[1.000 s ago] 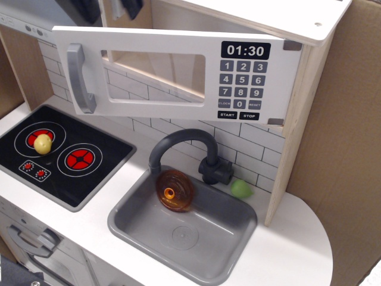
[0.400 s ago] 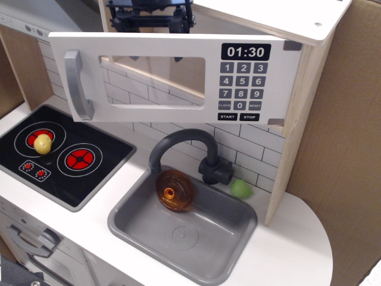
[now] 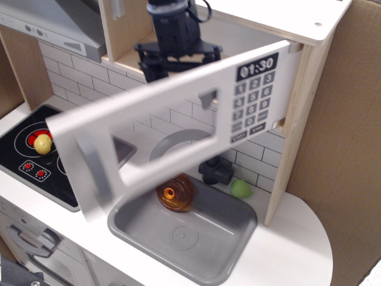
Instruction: Open microwave
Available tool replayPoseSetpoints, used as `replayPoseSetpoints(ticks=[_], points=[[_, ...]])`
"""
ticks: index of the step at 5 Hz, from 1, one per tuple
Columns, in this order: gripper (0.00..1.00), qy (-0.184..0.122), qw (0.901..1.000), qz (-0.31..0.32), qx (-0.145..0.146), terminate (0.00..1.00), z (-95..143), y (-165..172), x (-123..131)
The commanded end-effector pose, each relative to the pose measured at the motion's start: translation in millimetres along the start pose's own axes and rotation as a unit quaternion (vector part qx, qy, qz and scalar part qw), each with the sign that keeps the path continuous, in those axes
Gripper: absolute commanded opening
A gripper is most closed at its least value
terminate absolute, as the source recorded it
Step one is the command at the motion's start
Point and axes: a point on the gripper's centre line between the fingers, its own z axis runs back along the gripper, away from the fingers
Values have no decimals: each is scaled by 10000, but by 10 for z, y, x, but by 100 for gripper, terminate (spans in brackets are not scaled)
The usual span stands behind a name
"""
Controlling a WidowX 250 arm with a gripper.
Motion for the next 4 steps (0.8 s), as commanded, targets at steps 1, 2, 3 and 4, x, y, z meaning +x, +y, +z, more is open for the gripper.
replayPoseSetpoints(ticks=[1, 2, 3, 4], points=[[100, -260, 9990, -309, -170, 0, 82, -336, -127], [100, -406, 9990, -46, -203, 0, 152, -262, -50], [100, -406, 9990, -46, -203, 0, 152, -262, -50], [100, -406, 9990, -46, -203, 100, 152, -262, -50]])
